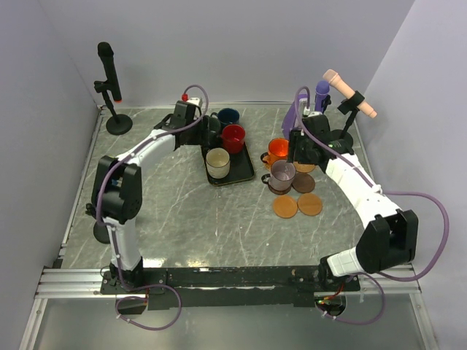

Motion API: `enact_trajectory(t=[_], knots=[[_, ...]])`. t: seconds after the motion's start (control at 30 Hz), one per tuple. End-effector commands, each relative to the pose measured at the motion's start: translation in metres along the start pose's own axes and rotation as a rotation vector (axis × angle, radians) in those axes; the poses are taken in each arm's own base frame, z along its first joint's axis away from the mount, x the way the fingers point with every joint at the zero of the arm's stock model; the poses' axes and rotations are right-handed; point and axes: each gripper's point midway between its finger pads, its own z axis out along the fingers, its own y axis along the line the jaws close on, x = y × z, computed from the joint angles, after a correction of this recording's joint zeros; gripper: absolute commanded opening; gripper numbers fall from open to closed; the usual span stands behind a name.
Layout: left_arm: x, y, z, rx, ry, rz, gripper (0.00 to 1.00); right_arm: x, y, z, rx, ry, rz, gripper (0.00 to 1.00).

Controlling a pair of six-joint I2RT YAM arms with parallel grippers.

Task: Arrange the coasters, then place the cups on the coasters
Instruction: Pick up the cup from the tray.

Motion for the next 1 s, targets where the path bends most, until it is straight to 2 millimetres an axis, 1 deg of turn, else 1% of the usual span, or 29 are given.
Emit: enact_trajectory(t=[0.0, 0.07, 0.1, 0.13, 0.23, 0.27, 0.33, 0.43, 0.53, 0.67, 0.7, 0.77, 0.8, 0.87, 0.97], knots=[[-0.017, -0.003, 0.009, 0.025, -0.016, 0.085, 0.70, -0.010, -0.001, -0.013, -0.013, -0.054, 0.019, 0.69], [-0.020, -0.001, 0.016, 0.029, -0.020, 0.104, 0.70, -0.010, 0.000, -0.015, -0.014, -0.055, 0.026, 0.69], [-0.018, 0.000, 0.022, 0.027, -0.012, 0.113, 0.68, -0.010, 0.000, -0.015, -0.017, -0.054, 0.029, 0.69], [-0.020, 0.001, 0.026, 0.024, -0.016, 0.117, 0.67, -0.010, 0.001, -0.015, -0.017, -0.054, 0.030, 0.69], [-0.017, 0.007, 0.039, 0.013, -0.001, 0.125, 0.65, -0.011, 0.001, -0.017, -0.021, -0.055, 0.032, 0.69], [-0.015, 0.009, 0.044, 0.010, 0.003, 0.129, 0.62, -0.010, 0.000, -0.017, -0.017, -0.050, 0.032, 0.69], [-0.016, 0.009, 0.051, 0.009, 0.001, 0.129, 0.61, -0.011, 0.000, -0.019, -0.016, -0.053, 0.028, 0.69], [-0.015, 0.009, 0.061, 0.012, 0.008, 0.134, 0.50, -0.012, -0.002, -0.021, -0.009, -0.052, 0.023, 0.69], [-0.017, 0.008, 0.065, 0.012, 0.006, 0.137, 0.47, -0.009, -0.003, -0.021, -0.005, -0.044, 0.019, 0.69], [-0.022, 0.009, 0.067, 0.008, -0.012, 0.142, 0.29, -0.006, -0.003, -0.021, -0.004, -0.036, 0.024, 0.69], [-0.021, 0.010, 0.068, 0.003, -0.011, 0.153, 0.22, -0.006, -0.003, -0.021, -0.004, -0.034, 0.025, 0.69], [-0.020, 0.018, 0.071, -0.039, -0.008, 0.158, 0.09, -0.004, -0.003, -0.020, -0.004, -0.028, 0.024, 0.69], [-0.019, 0.022, 0.072, -0.057, -0.005, 0.161, 0.05, -0.004, -0.003, -0.020, -0.004, -0.027, 0.023, 0.69], [-0.020, 0.025, 0.071, -0.065, -0.011, 0.169, 0.01, -0.005, -0.004, -0.021, 0.000, -0.029, 0.022, 0.69], [-0.026, 0.021, 0.066, -0.045, -0.043, 0.187, 0.01, -0.005, -0.004, -0.020, 0.001, -0.026, 0.012, 0.69]])
